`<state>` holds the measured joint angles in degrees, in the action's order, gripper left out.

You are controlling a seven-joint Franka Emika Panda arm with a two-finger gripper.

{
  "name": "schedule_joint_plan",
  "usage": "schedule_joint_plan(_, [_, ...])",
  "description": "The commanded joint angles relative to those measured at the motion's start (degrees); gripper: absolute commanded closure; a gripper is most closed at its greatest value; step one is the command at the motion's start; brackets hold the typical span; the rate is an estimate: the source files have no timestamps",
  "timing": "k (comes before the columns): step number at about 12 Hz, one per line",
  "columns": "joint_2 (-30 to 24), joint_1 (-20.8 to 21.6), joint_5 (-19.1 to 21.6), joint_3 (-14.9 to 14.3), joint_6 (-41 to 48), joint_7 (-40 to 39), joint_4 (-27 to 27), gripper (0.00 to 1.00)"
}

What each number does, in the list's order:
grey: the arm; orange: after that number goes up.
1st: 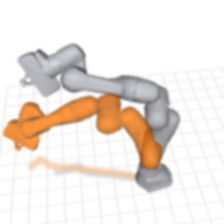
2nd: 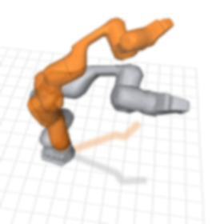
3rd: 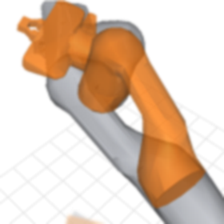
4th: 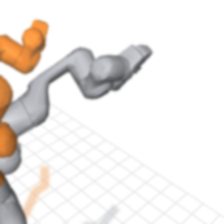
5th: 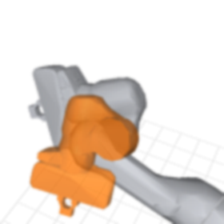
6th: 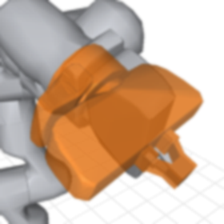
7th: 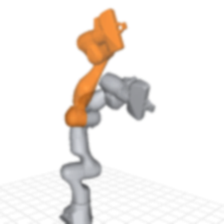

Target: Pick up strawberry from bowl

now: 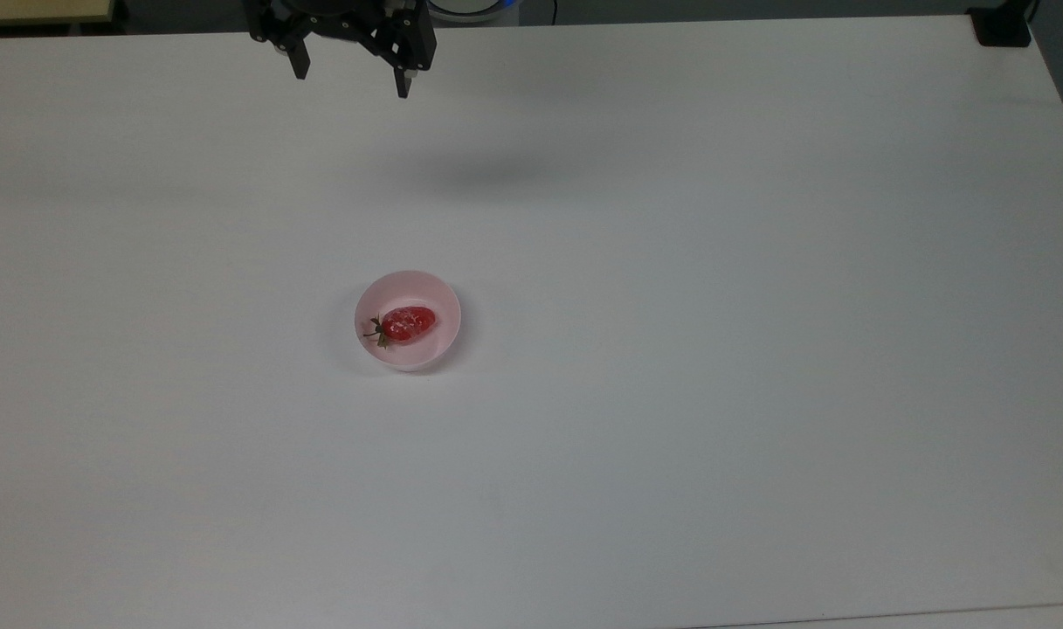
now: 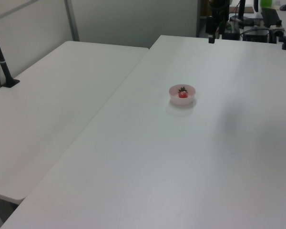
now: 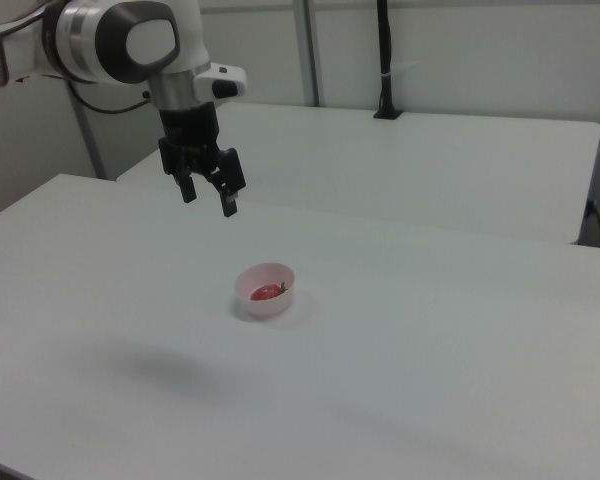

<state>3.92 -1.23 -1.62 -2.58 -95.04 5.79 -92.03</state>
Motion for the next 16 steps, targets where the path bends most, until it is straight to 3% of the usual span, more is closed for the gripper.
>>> schedule_joint_plan(1, [1.61,0.09,-0.31,0.03,-5.93,-0.96,-0.96,0.00])
schedule_joint_plan(3, [4.42,0.00,0.22,0.03,-8.40,-0.52,-0.52,0.00])
schedule_joint_plan(6, [12.05,0.09,0.13,0.38,-21.29,1.31,-0.52,0.00])
schedule_joint_plan(11, [23.22,2.63,-3.90,0.82,-31.08,7.91,-0.61,0.13])
schedule_joint_plan(16, [25.52,3.43,-5.40,0.82,-33.81,8.45,-1.22,0.29])
